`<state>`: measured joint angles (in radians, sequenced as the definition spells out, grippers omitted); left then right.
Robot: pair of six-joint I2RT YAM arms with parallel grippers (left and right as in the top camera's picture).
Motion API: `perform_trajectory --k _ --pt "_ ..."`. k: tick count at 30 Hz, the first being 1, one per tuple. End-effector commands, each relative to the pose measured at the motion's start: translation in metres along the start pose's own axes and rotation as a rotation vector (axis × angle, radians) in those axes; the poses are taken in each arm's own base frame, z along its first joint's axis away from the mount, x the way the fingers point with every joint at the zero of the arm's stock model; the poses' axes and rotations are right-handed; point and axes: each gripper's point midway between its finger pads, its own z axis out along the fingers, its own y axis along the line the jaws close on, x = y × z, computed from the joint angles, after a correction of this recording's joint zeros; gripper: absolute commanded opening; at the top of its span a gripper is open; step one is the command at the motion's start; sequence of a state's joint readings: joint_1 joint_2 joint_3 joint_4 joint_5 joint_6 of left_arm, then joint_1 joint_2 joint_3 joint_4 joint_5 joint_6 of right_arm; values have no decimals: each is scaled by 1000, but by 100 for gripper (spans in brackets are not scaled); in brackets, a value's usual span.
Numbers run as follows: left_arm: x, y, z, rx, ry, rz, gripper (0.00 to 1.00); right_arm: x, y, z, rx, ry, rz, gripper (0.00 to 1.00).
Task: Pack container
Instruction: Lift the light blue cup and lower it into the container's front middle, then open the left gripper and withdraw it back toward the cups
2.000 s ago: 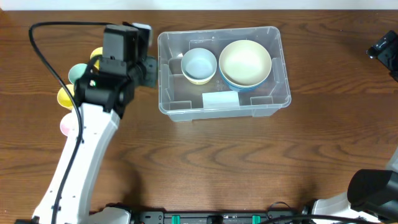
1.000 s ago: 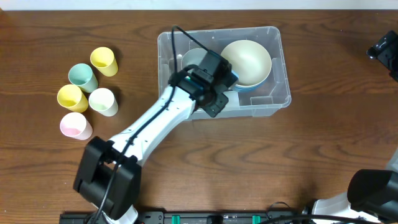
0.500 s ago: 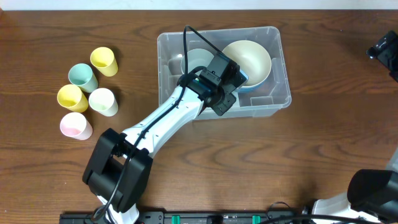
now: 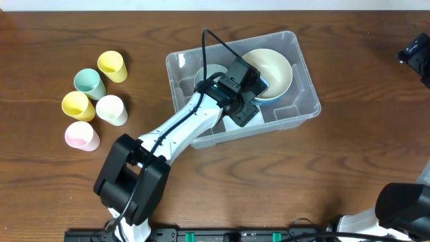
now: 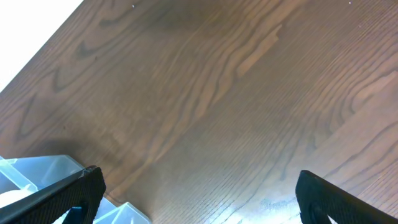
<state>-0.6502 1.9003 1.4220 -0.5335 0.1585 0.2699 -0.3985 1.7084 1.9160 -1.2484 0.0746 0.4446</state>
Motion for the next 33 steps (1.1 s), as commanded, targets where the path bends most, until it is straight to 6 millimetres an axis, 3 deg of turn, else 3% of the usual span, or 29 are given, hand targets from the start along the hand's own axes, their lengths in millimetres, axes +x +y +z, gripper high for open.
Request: perform_trajectory --k 1,8,12,15,19,22,23,25,31,33 --pt "-12 -1 -9 3 -35 15 72 0 -2 2 5 6 18 99" --pt "-41 19 -62 -128 -149 14 75 0 -2 2 5 6 18 99" --pt "-43 30 -102 -171 -203 -44 75 0 -2 2 5 6 18 99" --pt "-35 35 -132 -178 -220 -146 75 0 -2 2 5 6 18 99" --pt "-5 32 -157 -166 -160 -295 74 0 -2 2 5 6 18 99" --pt "38 18 -163 -143 -3 -395 65 0 -2 2 5 6 18 99" --pt "67 4 -163 -107 122 -441 56 0 -2 2 5 6 18 99" --pt "92 -15 -162 -41 234 -457 49 0 -2 2 5 6 18 99" --pt "136 -42 -151 11 412 -475 24 0 -2 2 5 6 18 99" --pt "146 -46 -144 13 442 -467 20 0 -2 2 5 6 18 99"
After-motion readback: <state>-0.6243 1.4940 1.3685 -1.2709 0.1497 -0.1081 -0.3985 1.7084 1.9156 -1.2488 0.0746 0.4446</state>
